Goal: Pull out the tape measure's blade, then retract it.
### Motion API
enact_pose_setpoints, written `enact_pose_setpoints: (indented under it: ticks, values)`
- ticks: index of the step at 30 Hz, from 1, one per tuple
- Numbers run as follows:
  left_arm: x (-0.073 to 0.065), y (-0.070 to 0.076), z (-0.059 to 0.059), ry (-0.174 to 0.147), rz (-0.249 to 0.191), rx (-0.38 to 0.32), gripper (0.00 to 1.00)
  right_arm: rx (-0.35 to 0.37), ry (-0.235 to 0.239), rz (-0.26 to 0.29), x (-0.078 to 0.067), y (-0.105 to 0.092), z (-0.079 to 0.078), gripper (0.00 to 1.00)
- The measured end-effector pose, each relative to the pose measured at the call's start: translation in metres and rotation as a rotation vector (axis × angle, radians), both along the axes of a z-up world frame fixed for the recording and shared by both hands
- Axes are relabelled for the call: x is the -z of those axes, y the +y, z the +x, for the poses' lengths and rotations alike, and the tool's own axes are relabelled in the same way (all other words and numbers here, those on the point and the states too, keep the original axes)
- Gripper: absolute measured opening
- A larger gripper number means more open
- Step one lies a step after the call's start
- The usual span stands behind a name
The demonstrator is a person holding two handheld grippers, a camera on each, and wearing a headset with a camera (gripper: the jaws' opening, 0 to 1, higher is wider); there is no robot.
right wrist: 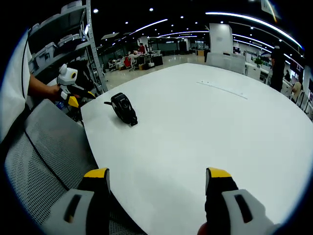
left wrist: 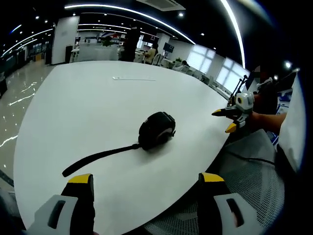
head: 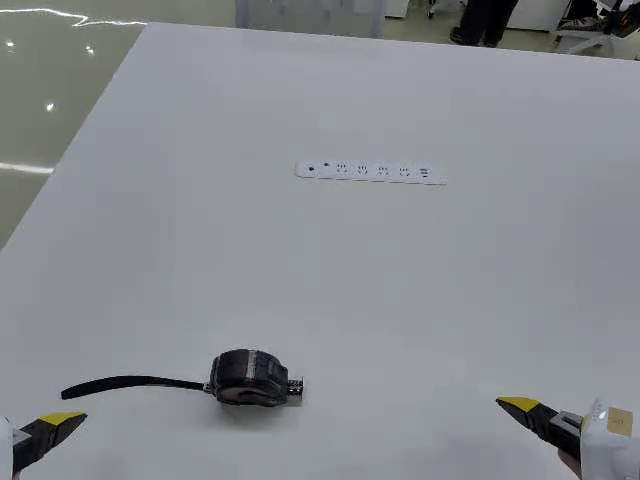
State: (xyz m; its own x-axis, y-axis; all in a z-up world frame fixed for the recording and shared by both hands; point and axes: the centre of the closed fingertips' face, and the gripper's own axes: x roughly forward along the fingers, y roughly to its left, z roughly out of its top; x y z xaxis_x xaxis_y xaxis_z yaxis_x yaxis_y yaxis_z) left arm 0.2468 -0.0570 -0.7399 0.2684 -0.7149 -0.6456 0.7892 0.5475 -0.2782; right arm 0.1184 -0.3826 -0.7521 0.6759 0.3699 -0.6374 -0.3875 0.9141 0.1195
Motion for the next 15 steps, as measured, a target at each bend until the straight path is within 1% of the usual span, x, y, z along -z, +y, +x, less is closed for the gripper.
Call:
enact_pose_setpoints:
  ticks: [3, 8, 9, 13, 15]
  values:
    - [-0.0022, -0.0002, 0.0013, -0.001, -0.009, -0.003, 0.88, 0.013, -0.004, 0.004, -0.0010, -0.0015, 0.0001, 0.85]
    - [-0.0047, 0.0000, 0.0027, -0.010, -0.015, -0.004, 0.92, 0.019, 0.000, 0.004, -0.0007, -0.0018, -0.0017, 0.89]
    - [-0.0048, -0.0004, 0.0020, -0.004, -0.020, -0.003, 0.93, 0.021, 0.000, -0.001, -0.0003, -0.0026, -0.0021, 0.90]
    - [-0.0056, -0.0006, 0.0021, -0.012, -0.023, 0.002, 0.96, 0.028, 0.004, 0.007, -0.0006, -0.0024, -0.0037, 0.95]
    - [-0.0058, -0.0001, 0.0023, -0.017, -0.020, 0.005, 0.97, 0.029, 0.005, 0.006, -0.0009, -0.0025, -0.0043, 0.96]
